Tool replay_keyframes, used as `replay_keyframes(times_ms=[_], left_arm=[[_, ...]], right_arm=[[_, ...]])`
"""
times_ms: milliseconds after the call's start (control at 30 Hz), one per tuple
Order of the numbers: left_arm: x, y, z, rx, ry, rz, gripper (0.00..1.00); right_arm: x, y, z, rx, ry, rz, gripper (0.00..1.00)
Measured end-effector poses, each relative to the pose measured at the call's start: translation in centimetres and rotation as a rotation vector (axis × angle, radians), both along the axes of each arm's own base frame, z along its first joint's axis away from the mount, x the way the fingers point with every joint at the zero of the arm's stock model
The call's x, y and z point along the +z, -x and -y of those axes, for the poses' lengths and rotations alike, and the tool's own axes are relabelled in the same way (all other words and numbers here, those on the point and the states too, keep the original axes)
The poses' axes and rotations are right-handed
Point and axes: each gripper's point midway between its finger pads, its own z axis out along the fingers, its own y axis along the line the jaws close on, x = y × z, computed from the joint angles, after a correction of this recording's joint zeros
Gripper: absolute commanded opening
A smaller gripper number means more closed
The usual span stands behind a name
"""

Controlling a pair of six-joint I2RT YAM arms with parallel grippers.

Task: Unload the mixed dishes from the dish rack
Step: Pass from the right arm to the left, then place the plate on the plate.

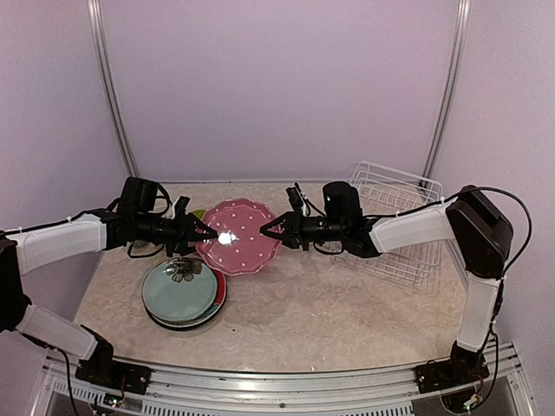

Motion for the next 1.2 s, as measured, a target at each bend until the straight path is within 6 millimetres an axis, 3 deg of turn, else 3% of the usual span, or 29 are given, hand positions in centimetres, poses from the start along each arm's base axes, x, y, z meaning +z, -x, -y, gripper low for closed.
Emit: replay_keyframes(times_ms=[300,400,500,600,800,1000,1200], left_arm=[[1.0,0.3,-0.5,-0.012,0.029,0.044,0.00],[1.4,0.6,-0.9,-0.007,0.037,0.055,0.00],[1.4,1.0,-1.3,-0.003,0.041,0.055,0.00],[1.1,1.5,-2.0,0.014,0.039,0.036,0.00],[-1.2,2.9,-4.7,0.084,-0.014,-0.062,0.00],[-3.5,5.2,-7.2,0.150,-0.091,-0.176,0.00],[-3.3,7.3,-9.2,0.202,-0.140,-0.207,0.00]], right_arm=[[0.2,0.1,-0.4,0.011,-0.030,-0.048,0.02],[0.4,0.3,-0.6,0.022,-0.038,-0.042,0.12],[0.3,0.5,-1.0,0.036,-0.042,-0.040,0.30],[-0.1,0.4,-1.3,0.043,-0.038,-0.025,0.56],[-0.2,0.3,-1.8,0.046,-0.028,0.024,0.87],[1.4,-0.6,-2.2,0.031,-0.033,0.100,0.94],[0.2,-1.2,-1.9,0.011,0.027,0.114,0.94]])
